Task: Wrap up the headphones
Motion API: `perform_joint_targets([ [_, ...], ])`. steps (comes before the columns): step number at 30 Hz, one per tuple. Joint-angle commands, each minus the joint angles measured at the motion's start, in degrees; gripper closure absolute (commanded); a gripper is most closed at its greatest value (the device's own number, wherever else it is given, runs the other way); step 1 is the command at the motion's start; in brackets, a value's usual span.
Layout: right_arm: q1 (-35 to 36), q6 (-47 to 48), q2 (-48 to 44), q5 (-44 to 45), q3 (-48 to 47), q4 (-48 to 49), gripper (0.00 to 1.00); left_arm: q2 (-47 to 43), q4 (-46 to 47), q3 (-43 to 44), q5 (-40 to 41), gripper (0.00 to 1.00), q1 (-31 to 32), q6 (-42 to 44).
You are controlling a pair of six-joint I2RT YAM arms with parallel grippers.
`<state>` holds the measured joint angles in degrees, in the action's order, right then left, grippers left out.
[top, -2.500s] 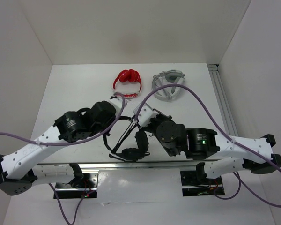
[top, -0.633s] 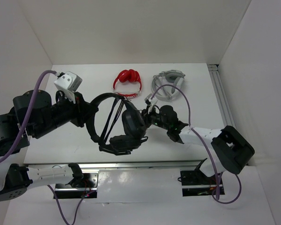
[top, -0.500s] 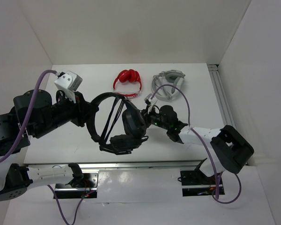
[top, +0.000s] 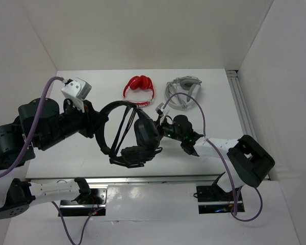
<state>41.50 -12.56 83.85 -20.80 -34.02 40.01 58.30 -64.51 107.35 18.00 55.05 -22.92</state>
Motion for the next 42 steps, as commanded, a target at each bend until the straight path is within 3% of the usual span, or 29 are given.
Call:
perform_joint_targets([
  [1,0.78,-0.98,0.26,-2.76,0.01,5.25,0.53,-0.56,6.42,-0.83,1.07,1.00,0.15,-2.57],
  [5,0.78,-2.03,-0.45,-6.09,0.01,6.31,0.68,-1.78,6.94,-2.67,3.44,1.00,0.15,-3.10],
  [7,1.48,-2.03,-0.45,-6.10,0.01,5.53,0.84,-1.79,6.94,-2.67,3.45,1.00,0.15,-3.10],
  [10,2.10,-0.89,0.95,-6.10,0.01,4.90,0.86,-2.32,6.94,-2.67,4.76,1.00,0.15,-3.71],
  [17,3.33,-0.89,4.21,-4.87,1.85,7.71,0.80,-2.84,7.56,-1.00,6.08,1.00,0.15,-4.24],
  [19,3.33,-1.42,5.18,-5.39,1.85,7.72,0.68,-2.84,7.56,-1.00,6.08,1.00,0.15,-4.24],
  [22,3.86,-1.42,5.97,-5.39,1.85,8.76,0.63,-2.32,7.56,-0.48,6.69,1.00,0.15,-4.24],
  [26,3.86,-1.42,5.97,-5.39,2.47,8.07,0.63,-2.32,6.95,-0.48,7.31,1.00,0.15,-4.24],
  [31,3.86,-0.89,2.55,-5.39,2.47,6.40,0.55,-2.32,6.42,-2.40,10.65,1.00,0.15,-4.24],
  [42,5.44,-2.65,-2.99,-4.25,3.79,6.40,0.56,-3.37,6.94,-5.05,12.85,1.00,0.15,-4.77],
])
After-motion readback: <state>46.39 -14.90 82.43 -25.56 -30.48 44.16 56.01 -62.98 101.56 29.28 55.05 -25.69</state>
